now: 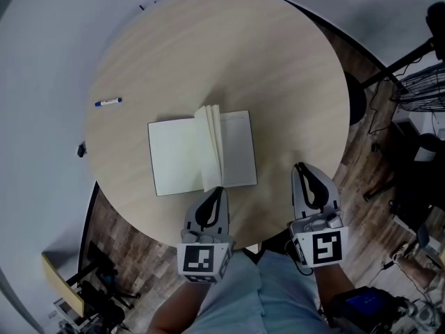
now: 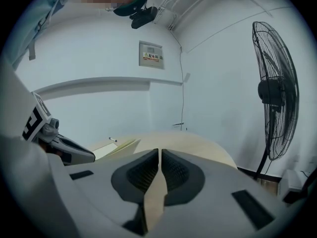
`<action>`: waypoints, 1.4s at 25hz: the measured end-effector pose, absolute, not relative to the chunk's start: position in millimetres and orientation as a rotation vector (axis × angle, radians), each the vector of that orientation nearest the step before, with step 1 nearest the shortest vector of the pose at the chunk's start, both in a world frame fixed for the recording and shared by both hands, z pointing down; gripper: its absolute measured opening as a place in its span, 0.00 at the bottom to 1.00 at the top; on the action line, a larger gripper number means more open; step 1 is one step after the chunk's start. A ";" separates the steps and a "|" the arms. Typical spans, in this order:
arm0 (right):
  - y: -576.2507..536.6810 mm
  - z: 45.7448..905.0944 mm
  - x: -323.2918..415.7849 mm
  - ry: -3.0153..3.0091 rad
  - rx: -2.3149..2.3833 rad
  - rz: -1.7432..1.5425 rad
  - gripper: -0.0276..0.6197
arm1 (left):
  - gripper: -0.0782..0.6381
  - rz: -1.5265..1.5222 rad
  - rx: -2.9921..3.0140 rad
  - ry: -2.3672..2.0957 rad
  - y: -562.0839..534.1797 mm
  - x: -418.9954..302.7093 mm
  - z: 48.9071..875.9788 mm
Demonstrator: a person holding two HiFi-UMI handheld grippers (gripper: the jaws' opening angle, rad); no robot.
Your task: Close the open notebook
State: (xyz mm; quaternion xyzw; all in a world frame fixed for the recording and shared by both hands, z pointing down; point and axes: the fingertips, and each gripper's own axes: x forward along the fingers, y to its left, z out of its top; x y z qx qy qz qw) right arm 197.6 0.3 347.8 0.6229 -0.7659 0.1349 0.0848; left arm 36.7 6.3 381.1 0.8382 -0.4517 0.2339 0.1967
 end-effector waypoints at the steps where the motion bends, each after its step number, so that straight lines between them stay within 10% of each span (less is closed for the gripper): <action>1: 1.9 350.1 200.9 -2.274 1.863 0.407 0.12 | 0.15 0.655 2.352 -1.254 6.3 40.6 383.0; 35: 20.6 400.6 251.9 -2.157 1.838 0.474 0.12 | 0.15 0.644 2.301 -1.171 10.9 90.8 444.0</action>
